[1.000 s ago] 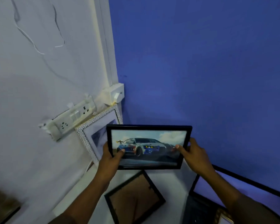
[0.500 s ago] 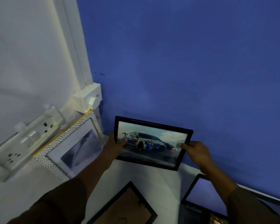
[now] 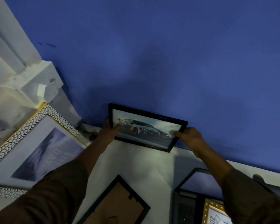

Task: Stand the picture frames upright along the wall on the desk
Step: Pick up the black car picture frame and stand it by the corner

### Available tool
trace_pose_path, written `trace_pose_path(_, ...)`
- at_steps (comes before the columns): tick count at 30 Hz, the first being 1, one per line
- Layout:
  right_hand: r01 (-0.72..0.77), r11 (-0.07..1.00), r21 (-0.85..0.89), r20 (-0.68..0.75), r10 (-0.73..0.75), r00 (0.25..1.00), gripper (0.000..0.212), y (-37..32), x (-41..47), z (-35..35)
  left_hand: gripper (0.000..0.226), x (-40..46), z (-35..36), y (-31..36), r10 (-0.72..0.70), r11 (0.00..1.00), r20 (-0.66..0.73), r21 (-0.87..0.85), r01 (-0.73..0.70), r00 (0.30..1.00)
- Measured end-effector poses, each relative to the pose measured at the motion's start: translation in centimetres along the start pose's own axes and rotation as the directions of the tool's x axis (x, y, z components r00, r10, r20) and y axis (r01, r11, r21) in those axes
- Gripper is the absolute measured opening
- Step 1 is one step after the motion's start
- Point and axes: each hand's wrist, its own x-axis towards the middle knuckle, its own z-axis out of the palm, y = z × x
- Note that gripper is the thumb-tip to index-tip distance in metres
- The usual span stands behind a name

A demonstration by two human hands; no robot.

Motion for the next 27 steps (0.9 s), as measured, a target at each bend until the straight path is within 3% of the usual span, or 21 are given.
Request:
trace_pose_path(8,-0.019,1.0,-0.01,-0.032,0.019,0.999,0.042,0.4,0.9,0.5,0.075,1.8,1.0,-1.4,0.0,0.998,-0.04,0.064,0.002,0.999)
trace_pose_path(13,0.013,0.997,-0.076,-0.097,-0.021,0.995,0.045,0.8,-0.3,0.7,0.1,1.2,1.3,-2.0,-0.05,0.997,-0.088,0.046,0.055,0.995)
trace_pose_path(17,0.05,0.989,-0.14,-0.182,-0.075,0.98,0.056,0.6,-2.2,0.3,0.096,-1.4,1.7,-3.2,-0.089,0.994,-0.116,0.056,0.096,0.989)
trace_pose_path(22,0.175,0.971,-0.163,-0.24,-0.211,0.947,0.068,0.2,-5.4,0.2,0.098,-5.6,1.9,-5.6,-0.16,0.987,-0.154,-0.024,0.158,0.975)
trace_pose_path(27,0.401,0.877,-0.264,-0.23,-0.461,0.857,0.073,-1.7,-9.8,2.5,0.097,-11.5,1.1,-7.3,-0.209,0.974,-0.184,-0.13,0.187,0.96)
